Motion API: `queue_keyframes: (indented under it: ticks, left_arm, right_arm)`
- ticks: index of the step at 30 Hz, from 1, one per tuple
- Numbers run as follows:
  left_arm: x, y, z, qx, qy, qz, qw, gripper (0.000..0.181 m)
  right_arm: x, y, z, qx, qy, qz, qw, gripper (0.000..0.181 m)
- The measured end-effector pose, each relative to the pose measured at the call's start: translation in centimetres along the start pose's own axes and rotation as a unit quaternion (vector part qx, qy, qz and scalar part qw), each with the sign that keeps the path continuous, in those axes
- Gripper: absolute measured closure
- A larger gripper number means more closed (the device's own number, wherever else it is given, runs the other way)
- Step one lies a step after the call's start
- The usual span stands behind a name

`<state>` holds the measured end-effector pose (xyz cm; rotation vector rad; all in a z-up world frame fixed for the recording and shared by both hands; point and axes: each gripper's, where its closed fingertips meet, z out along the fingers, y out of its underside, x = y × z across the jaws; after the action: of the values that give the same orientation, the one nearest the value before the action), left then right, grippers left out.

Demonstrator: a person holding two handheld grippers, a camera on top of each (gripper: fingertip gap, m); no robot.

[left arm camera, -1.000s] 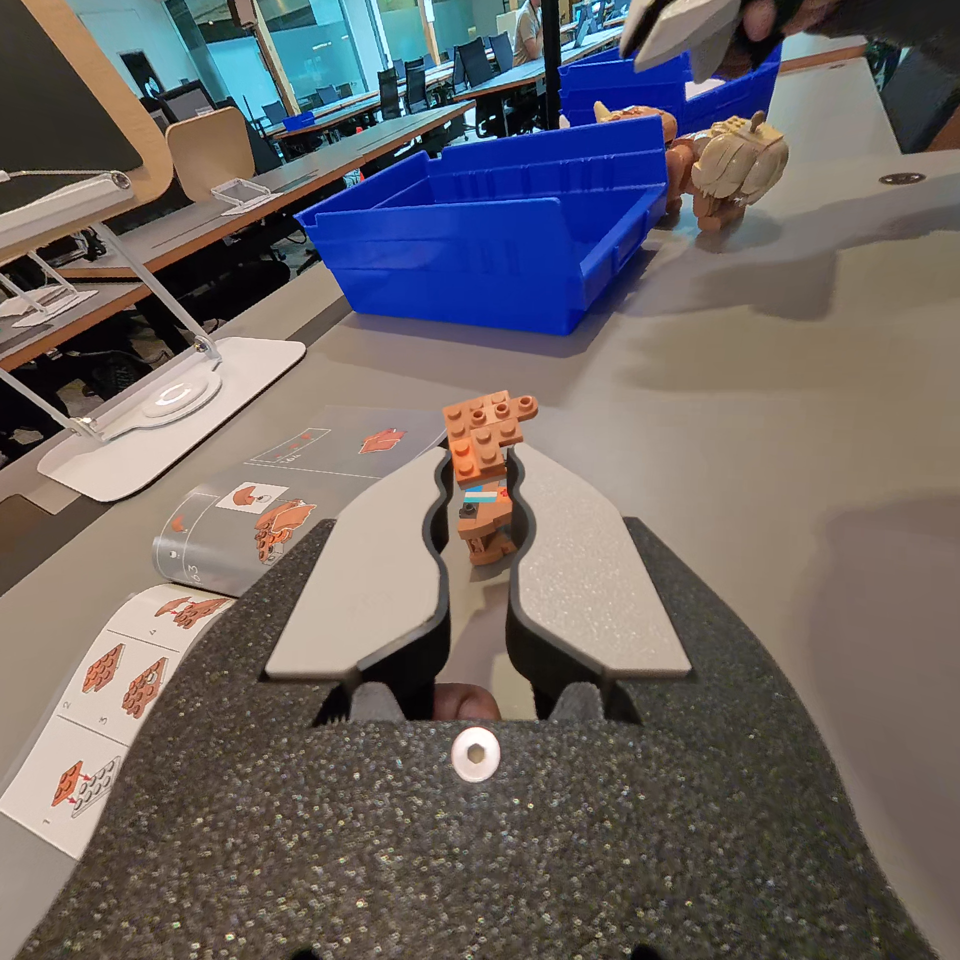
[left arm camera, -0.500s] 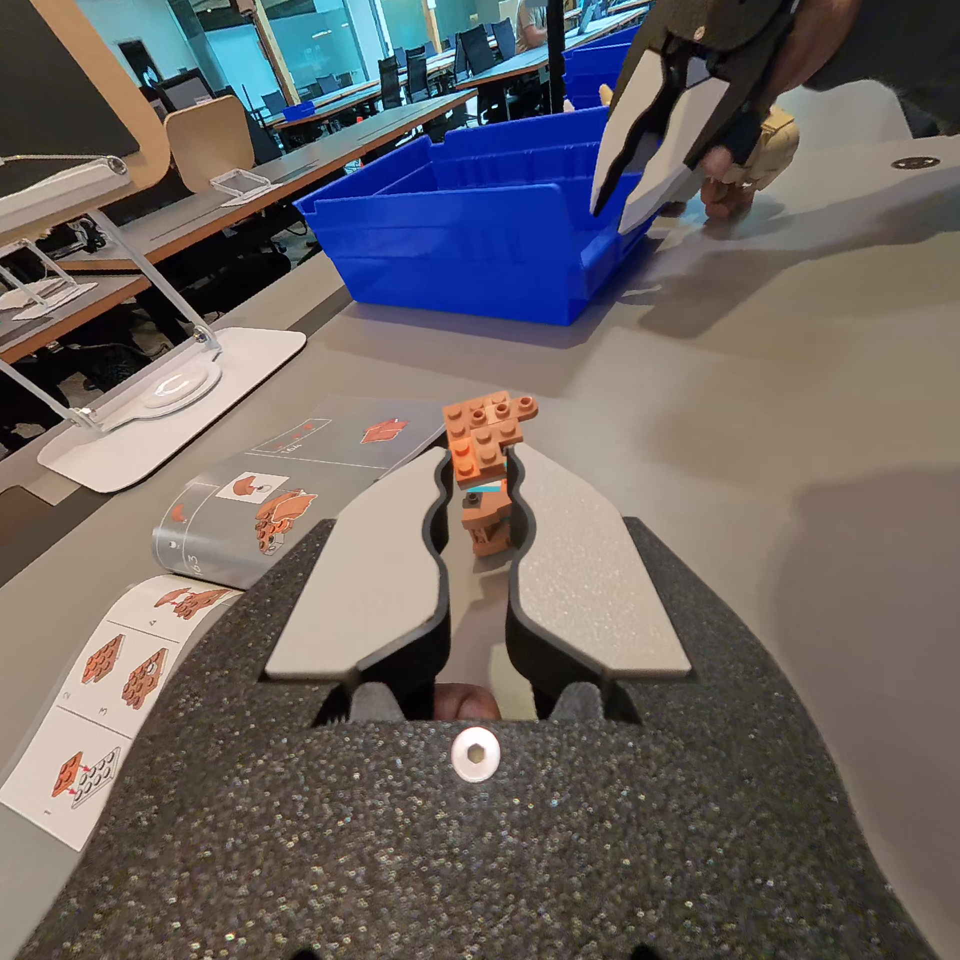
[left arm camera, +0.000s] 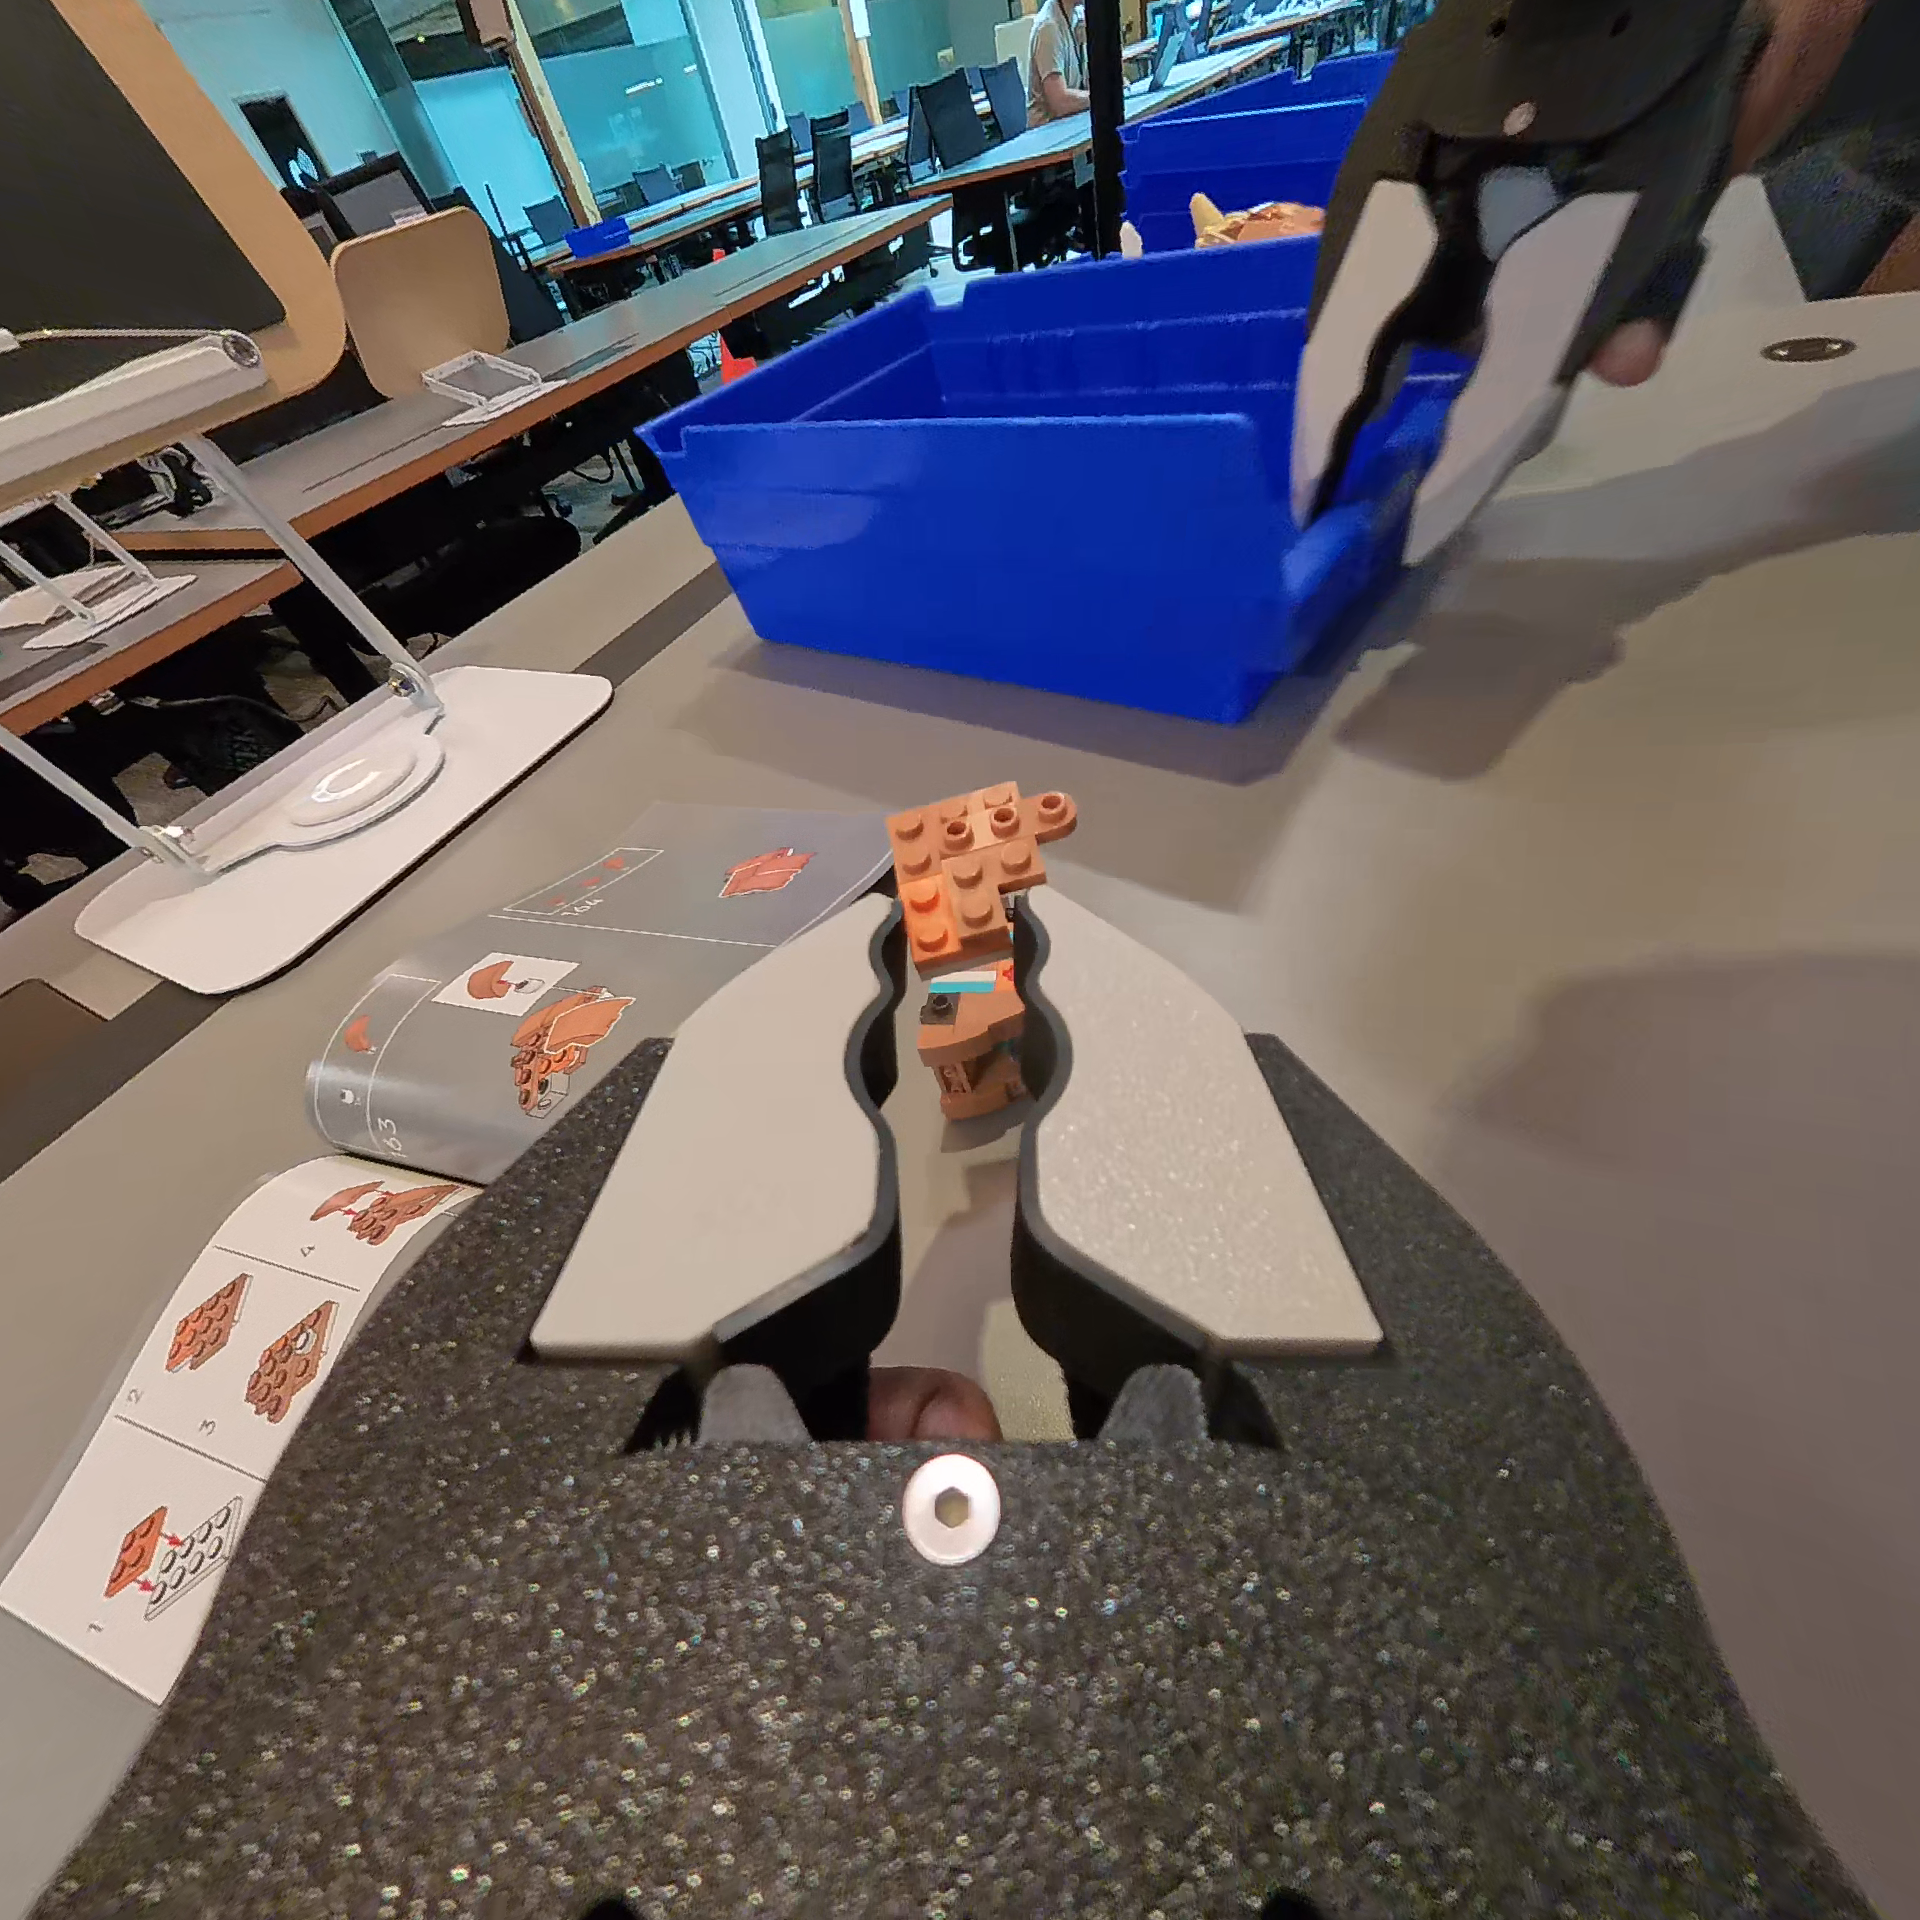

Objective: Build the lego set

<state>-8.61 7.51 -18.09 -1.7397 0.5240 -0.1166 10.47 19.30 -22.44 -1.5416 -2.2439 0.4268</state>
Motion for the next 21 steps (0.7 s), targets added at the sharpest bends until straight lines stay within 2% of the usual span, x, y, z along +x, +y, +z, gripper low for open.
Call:
queue_keyframes:
  ticks: [4, 7, 10, 14, 17, 21]
  left_arm:
    - [0.0, -0.1, -0.1, 0.003, 0.0, -0.003, 1.0, 0.162]
    - [0.1, -0.2, -0.1, 0.005, 0.003, -0.007, 1.0, 0.162]
    - [0.2, -0.3, -0.1, 0.007, 0.006, -0.008, 1.0, 0.162]
    - [0.2, -0.2, 0.0, 0.006, 0.009, -0.011, 1.0, 0.162]
    - [0.1, 0.1, 0.0, 0.001, 0.007, -0.011, 1.0, 0.162]
    - [-0.2, 0.3, 0.0, -0.002, 0.002, -0.012, 1.0, 0.162]
  right_arm:
    - [-2.7, -0.2, -3.1, -0.003, -0.039, -0.016, 0.999, 0.151]
    - [-0.6, -0.2, -6.3, 0.004, -0.011, -0.024, 1.0, 0.156]
    - [1.6, 0.8, -7.5, -0.023, -0.006, -0.071, 0.997, 0.16]
    - [2.0, 1.2, -5.8, -0.058, -0.079, -0.181, 0.979, 0.162]
    - [1.2, 1.5, -3.2, -0.088, -0.154, -0.259, 0.95, 0.163]
    - [1.6, 4.1, -1.0, -0.175, -0.205, -0.328, 0.905, 0.164]
